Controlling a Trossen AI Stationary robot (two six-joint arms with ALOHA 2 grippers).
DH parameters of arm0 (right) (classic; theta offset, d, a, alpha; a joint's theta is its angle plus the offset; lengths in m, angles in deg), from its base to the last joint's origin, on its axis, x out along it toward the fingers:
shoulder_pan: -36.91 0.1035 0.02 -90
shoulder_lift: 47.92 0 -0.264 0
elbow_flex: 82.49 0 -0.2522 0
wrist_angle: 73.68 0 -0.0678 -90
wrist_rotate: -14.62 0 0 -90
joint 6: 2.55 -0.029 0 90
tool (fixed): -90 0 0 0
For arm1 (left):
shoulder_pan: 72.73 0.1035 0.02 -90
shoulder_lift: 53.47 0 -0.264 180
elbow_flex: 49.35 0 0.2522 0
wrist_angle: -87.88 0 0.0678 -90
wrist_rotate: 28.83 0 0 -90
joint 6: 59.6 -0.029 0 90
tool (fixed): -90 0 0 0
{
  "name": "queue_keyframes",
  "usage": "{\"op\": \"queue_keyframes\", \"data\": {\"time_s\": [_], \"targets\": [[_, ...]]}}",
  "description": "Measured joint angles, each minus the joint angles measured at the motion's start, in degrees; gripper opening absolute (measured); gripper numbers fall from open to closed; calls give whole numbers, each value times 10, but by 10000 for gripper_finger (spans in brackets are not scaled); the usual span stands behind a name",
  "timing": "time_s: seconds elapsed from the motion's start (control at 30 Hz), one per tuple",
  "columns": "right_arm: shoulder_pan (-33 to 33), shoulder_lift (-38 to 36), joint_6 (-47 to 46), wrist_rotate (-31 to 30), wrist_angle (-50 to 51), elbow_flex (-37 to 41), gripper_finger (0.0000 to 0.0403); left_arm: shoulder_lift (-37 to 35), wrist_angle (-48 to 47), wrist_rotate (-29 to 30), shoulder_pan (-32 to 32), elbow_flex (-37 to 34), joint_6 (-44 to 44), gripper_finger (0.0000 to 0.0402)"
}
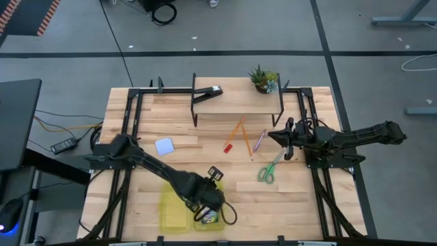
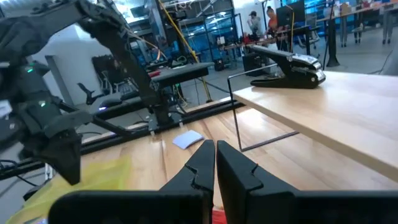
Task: Pack school essentials
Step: Put the yellow crayon box into the yellow supply box
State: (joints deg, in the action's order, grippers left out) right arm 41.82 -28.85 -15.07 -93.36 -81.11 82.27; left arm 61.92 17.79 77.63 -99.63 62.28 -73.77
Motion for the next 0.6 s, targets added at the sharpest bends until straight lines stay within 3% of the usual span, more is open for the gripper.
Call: {"op": "queue_keyframes", "data": {"time_s": [0.1,0.27,0.43,0.6], "targets": [[0,0,-14,0,6,0,23,-26,52,-61,12,-28,28,54],[0,0,-18,37,7,0,23,-21,68,-107,20,-37,89,49],[4,5,-55,95,17,0,23,9,118,-118,20,-38,105,44],[38,33,-120,116,8,0,23,16,145,-117,20,-37,94,54]]}}
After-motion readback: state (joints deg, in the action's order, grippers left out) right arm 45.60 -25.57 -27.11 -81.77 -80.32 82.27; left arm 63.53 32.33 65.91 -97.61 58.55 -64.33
